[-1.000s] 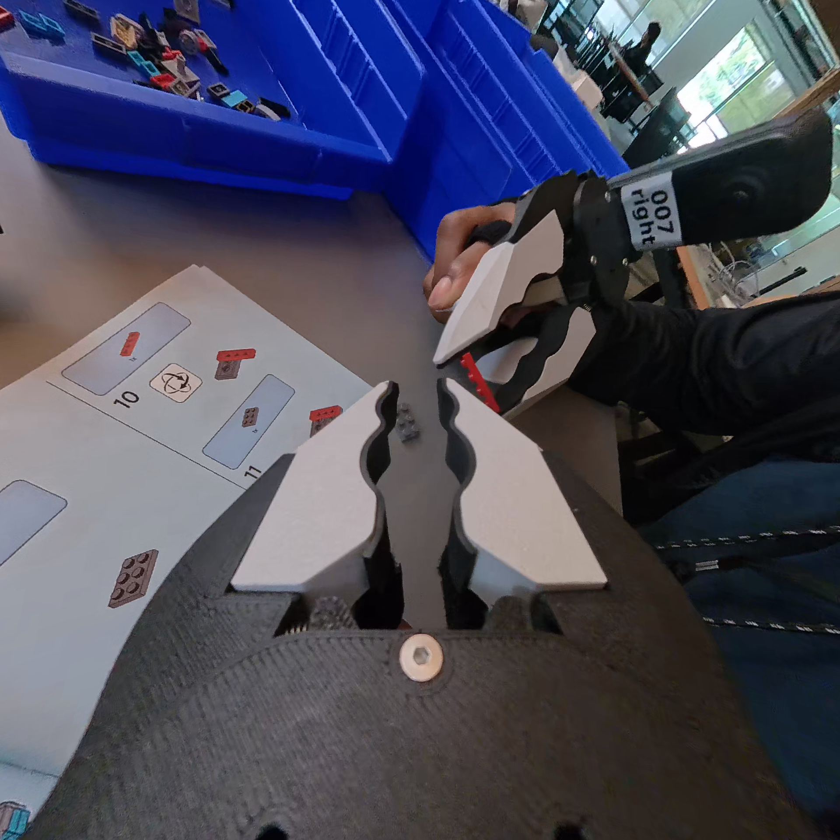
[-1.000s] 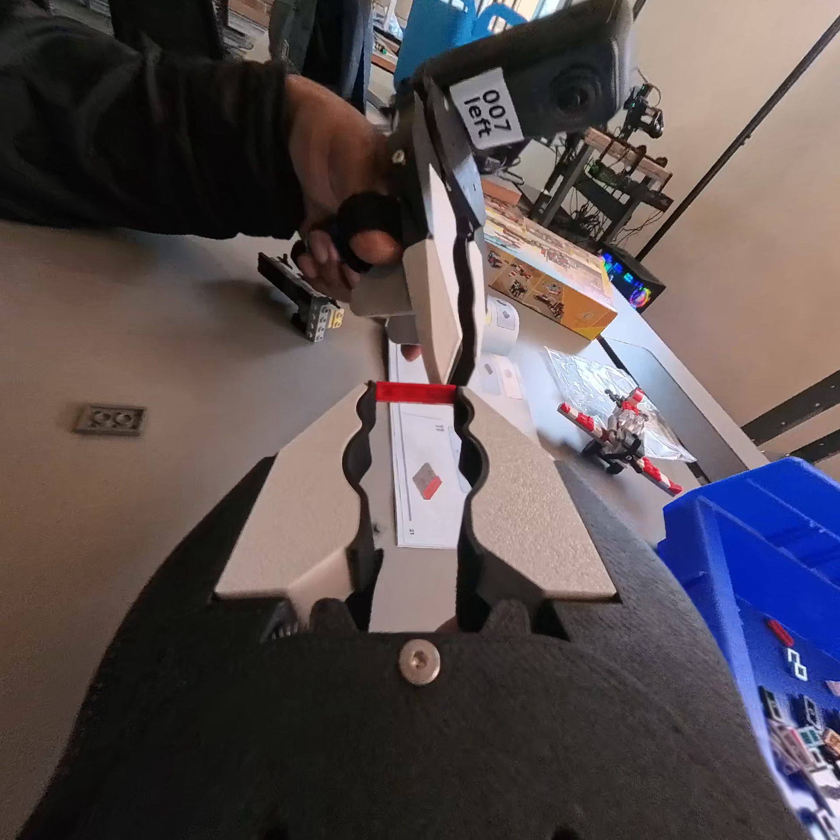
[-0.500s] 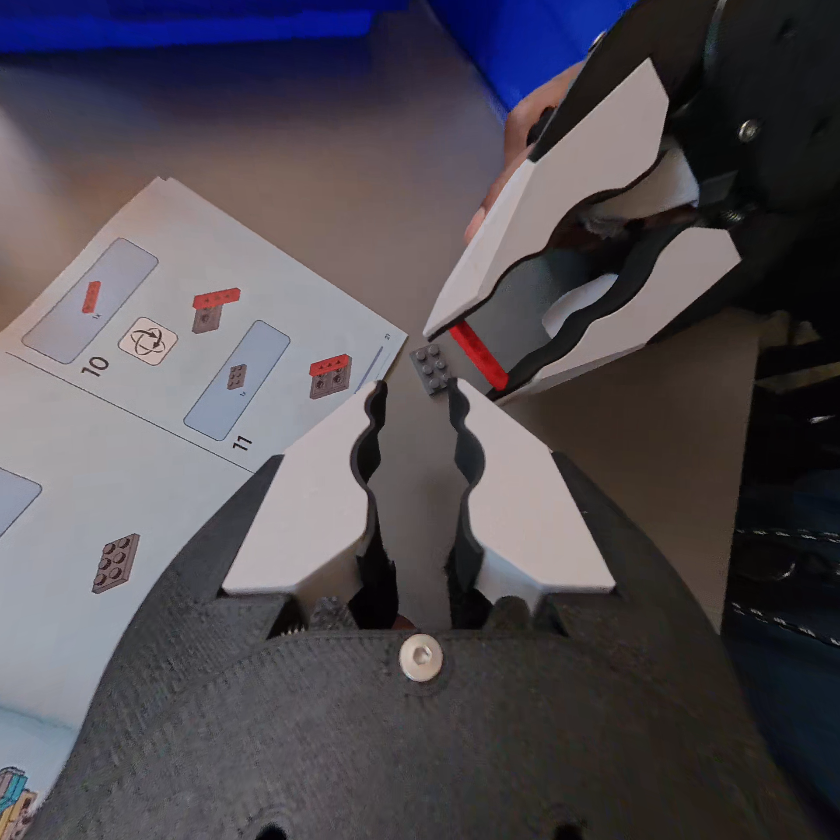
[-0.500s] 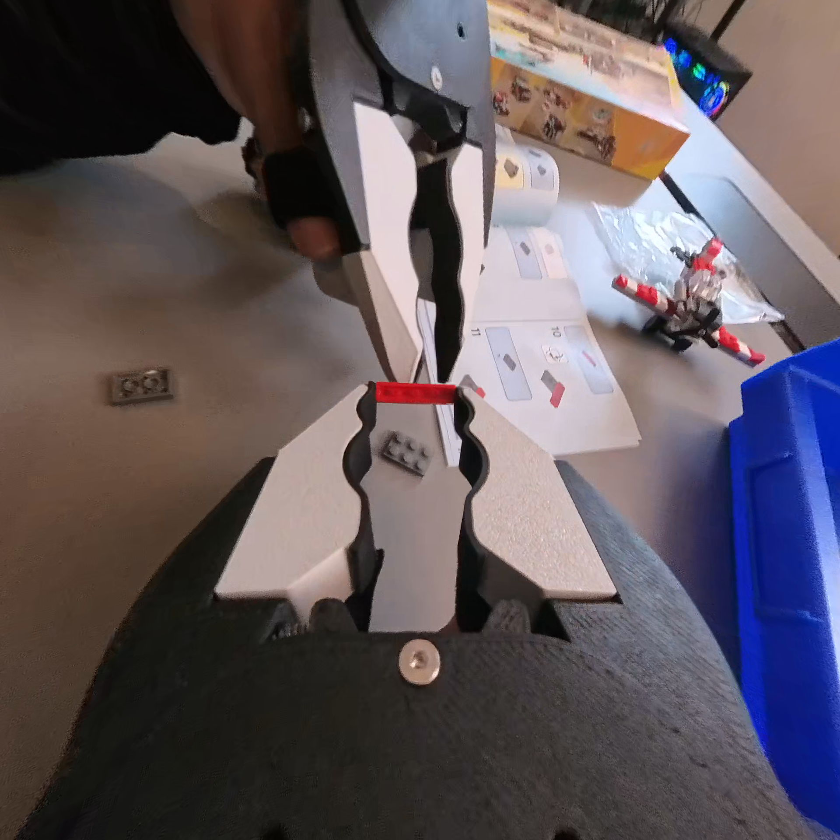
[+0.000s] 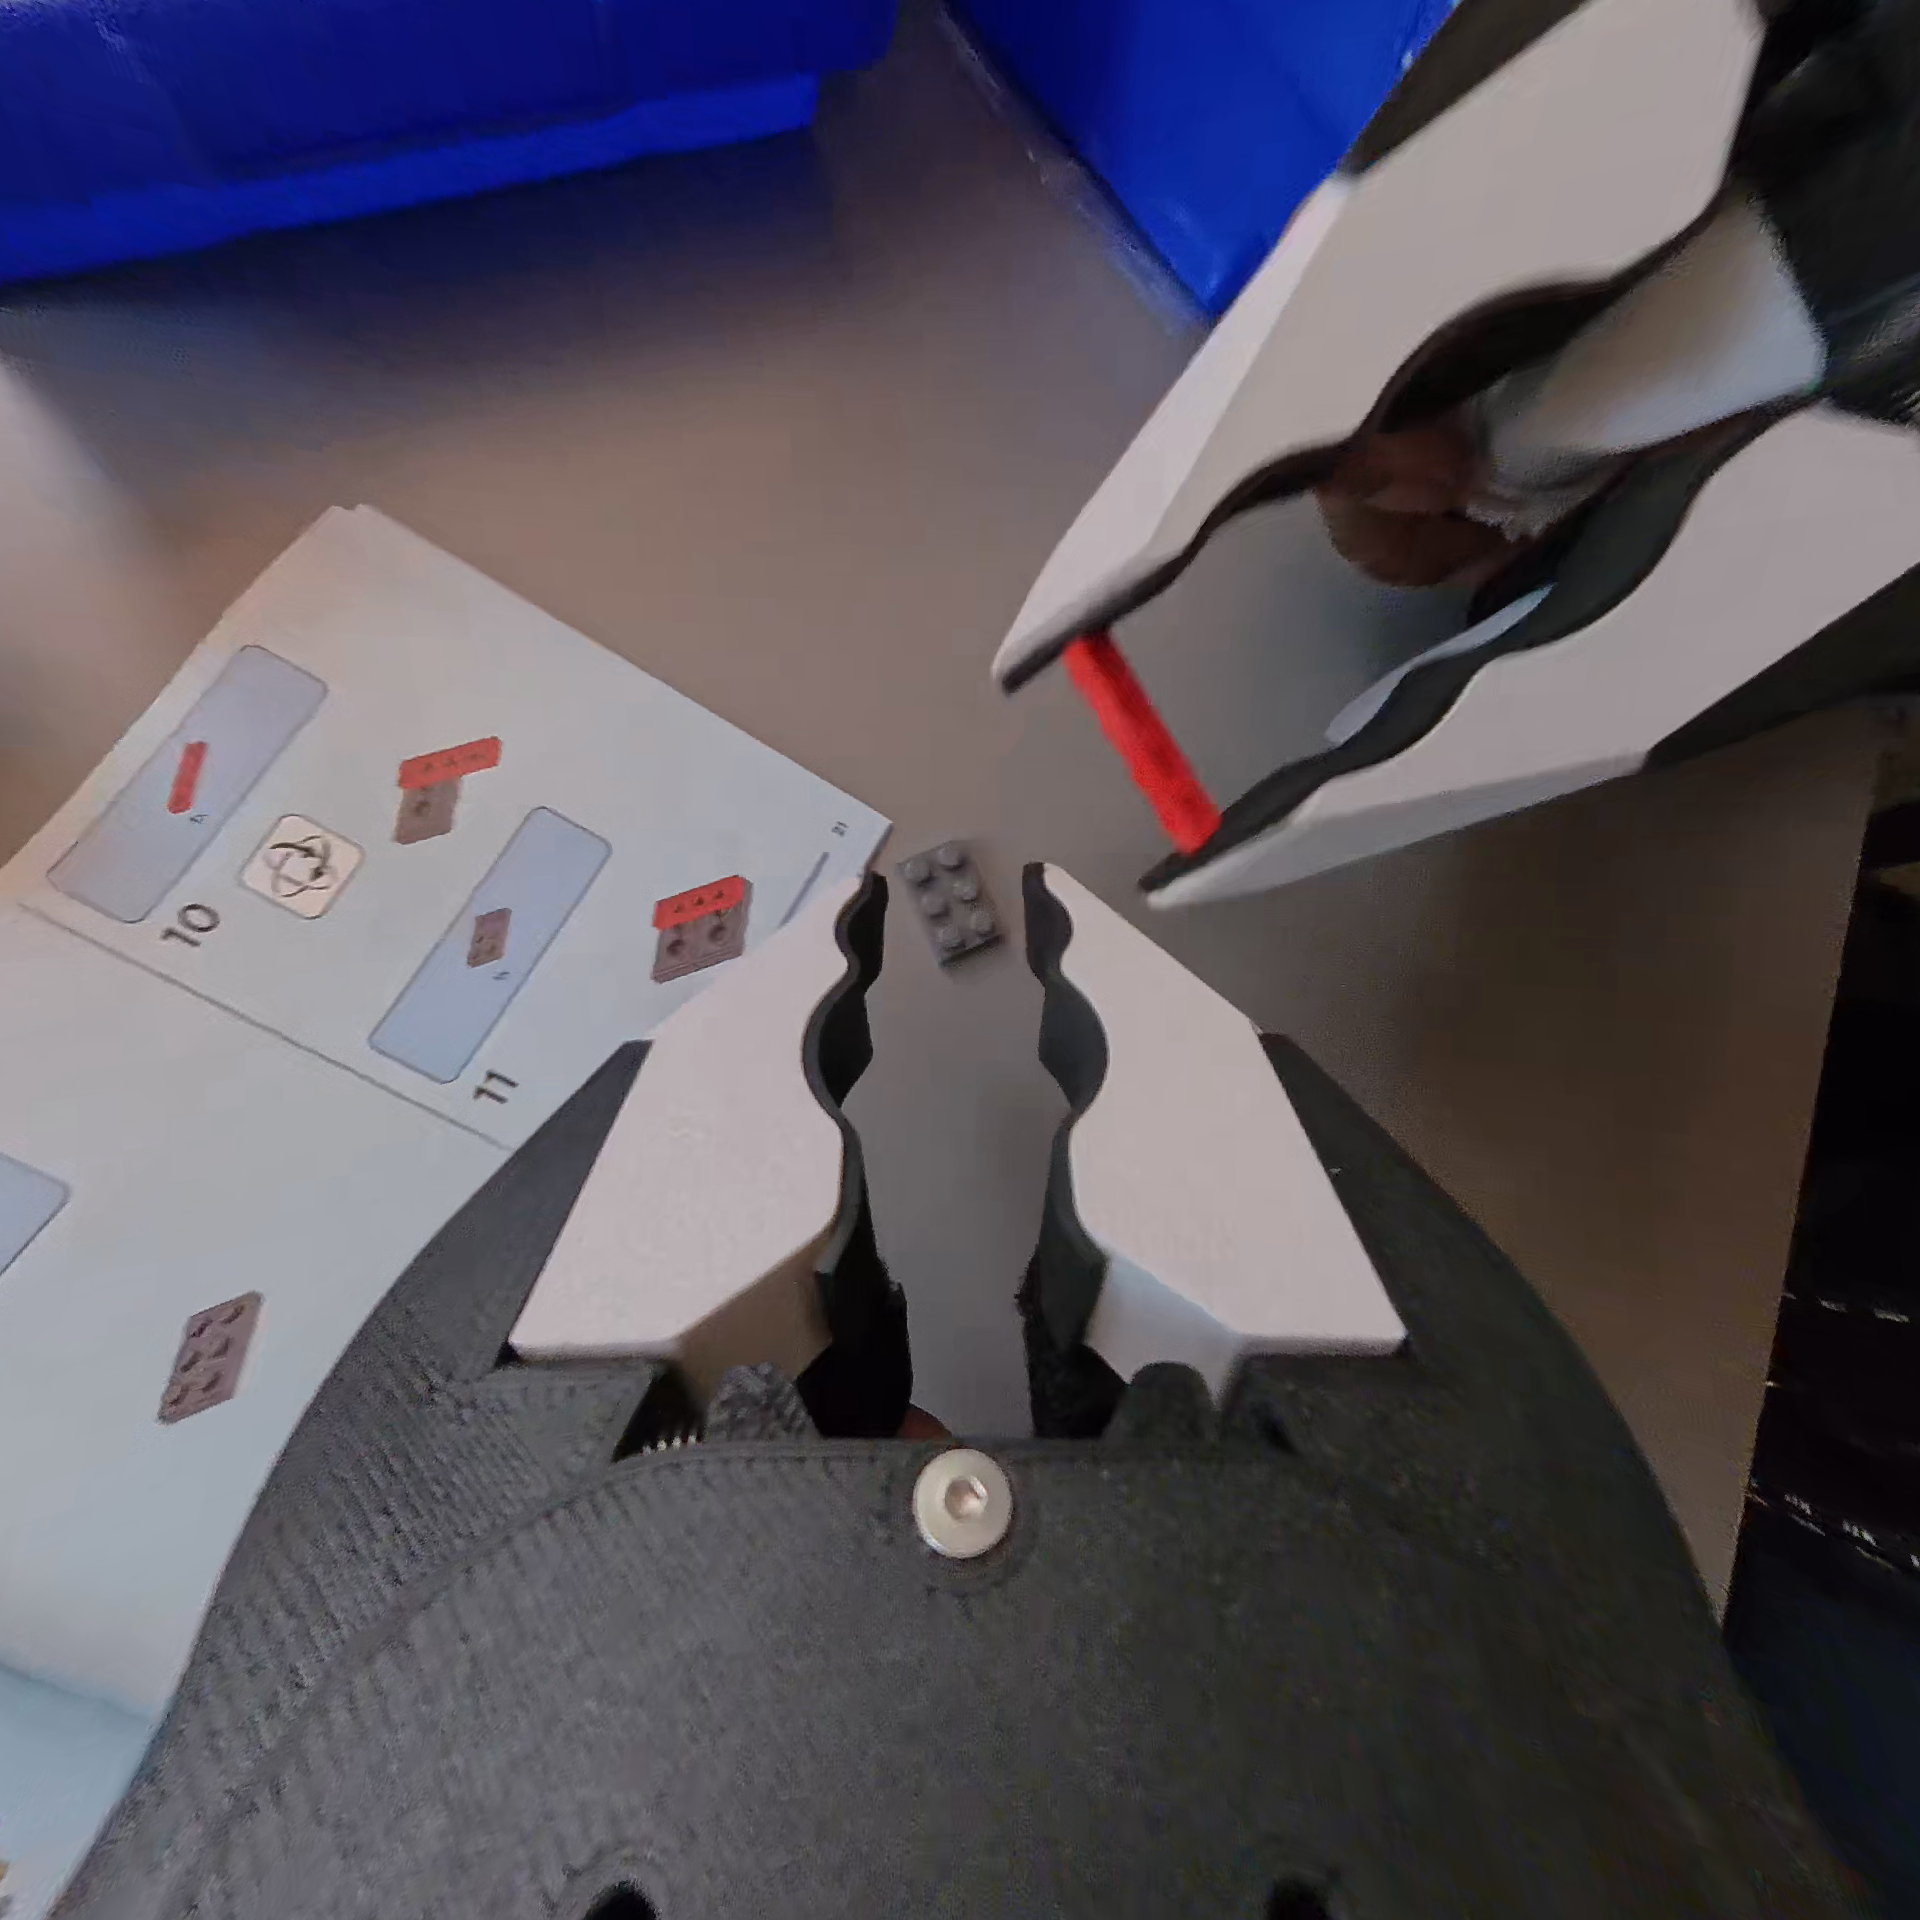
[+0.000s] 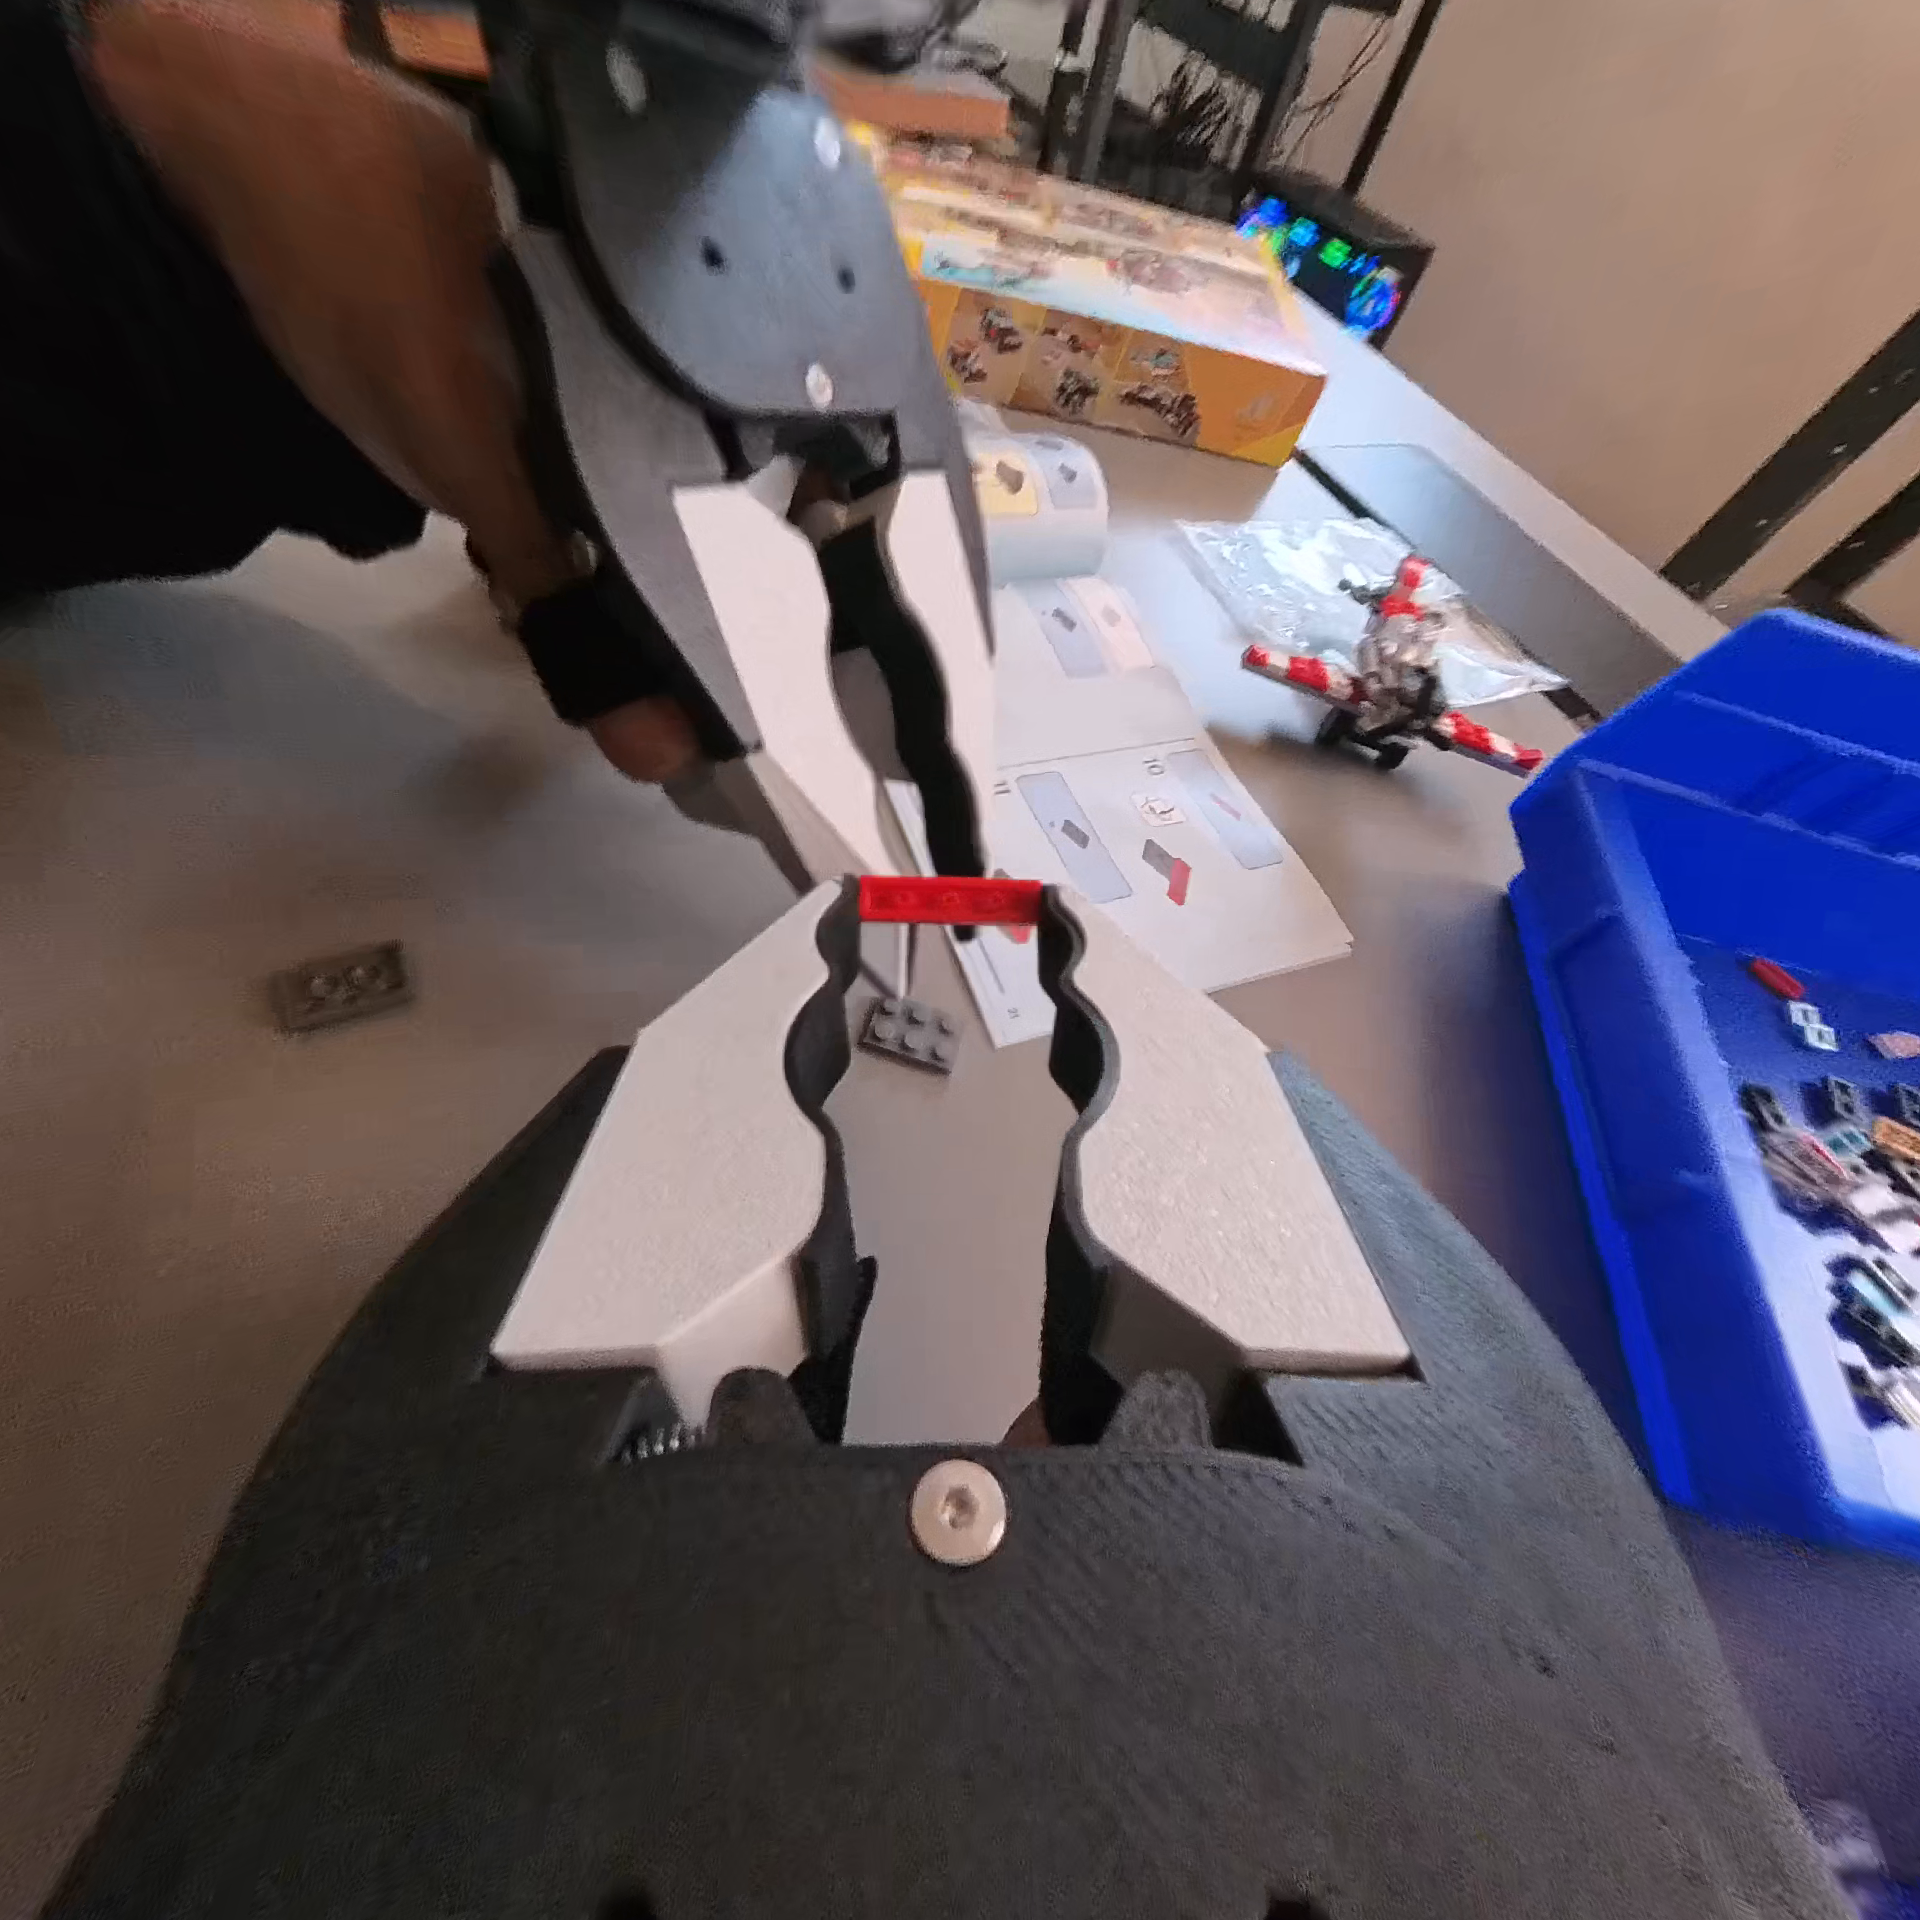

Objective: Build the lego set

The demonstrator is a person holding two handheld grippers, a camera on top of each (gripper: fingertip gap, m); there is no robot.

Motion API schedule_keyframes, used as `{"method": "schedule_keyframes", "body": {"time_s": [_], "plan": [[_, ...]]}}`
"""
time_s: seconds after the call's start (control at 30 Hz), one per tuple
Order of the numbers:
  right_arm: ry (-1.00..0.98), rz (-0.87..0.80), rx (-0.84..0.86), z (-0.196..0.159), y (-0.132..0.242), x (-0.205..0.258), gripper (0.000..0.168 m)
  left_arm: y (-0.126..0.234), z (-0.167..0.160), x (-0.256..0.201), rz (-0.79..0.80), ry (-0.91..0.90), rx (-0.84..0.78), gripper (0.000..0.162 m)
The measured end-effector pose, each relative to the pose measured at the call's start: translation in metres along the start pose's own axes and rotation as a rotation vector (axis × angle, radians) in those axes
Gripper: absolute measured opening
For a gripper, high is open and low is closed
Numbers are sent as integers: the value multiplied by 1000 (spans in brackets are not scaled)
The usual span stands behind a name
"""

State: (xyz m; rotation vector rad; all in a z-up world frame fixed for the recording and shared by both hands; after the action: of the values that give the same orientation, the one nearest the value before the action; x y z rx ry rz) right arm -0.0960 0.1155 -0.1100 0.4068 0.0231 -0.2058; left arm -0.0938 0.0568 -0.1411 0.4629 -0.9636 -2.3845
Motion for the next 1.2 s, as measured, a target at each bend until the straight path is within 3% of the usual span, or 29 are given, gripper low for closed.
{"method": "schedule_keyframes", "body": {"time_s": [0.03, 0.13, 0.3, 0.47, 0.53, 0.67, 0.8, 0.97, 1.2], "plan": [[-14, -25, -23, 1, 7, -1, 34, -3, -1, -3, -2, -6, 8, 27], [-72, -85, -90, 1, 27, 0, 34, -13, -4, -6, 52, -40, 52, 32], [-81, -155, -43, -17, 32, 10, 34, -24, -10, -10, 157, -144, 137, 37], [-6, -210, -44, -25, 33, 15, 34, -24, -10, -11, 169, -165, 142, 18], [9, -191, -56, -25, 35, 18, 34, -23, -4, -21, 32, -86, 71, 17], [19, -148, -119, -22, 48, 21, 34, -3, 25, -40, -411, 226, -213, 18], [0, -122, -179, -21, 61, 15, 34, -2, 22, -28, -481, 358, -238, 25], [47, -132, -152, -26, 61, 12, 34, -2, 22, -15, -421, 390, -255, 29], [113, -118, -101, -32, 56, 15, 34, -5, 4, -21, -271, 134, -76, 34]]}}
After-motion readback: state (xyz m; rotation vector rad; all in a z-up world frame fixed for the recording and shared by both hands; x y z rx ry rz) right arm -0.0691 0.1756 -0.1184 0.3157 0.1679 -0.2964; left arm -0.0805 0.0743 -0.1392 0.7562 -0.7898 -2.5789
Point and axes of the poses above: each gripper's, where its closed fingertips meet, y back along the fingers, z out of its top, x = y × z across the jaws, the point moved 4 cm from there along y, back along the fingers, and after that the axes turned 8 degrees about -y, right-handed, at the moved point
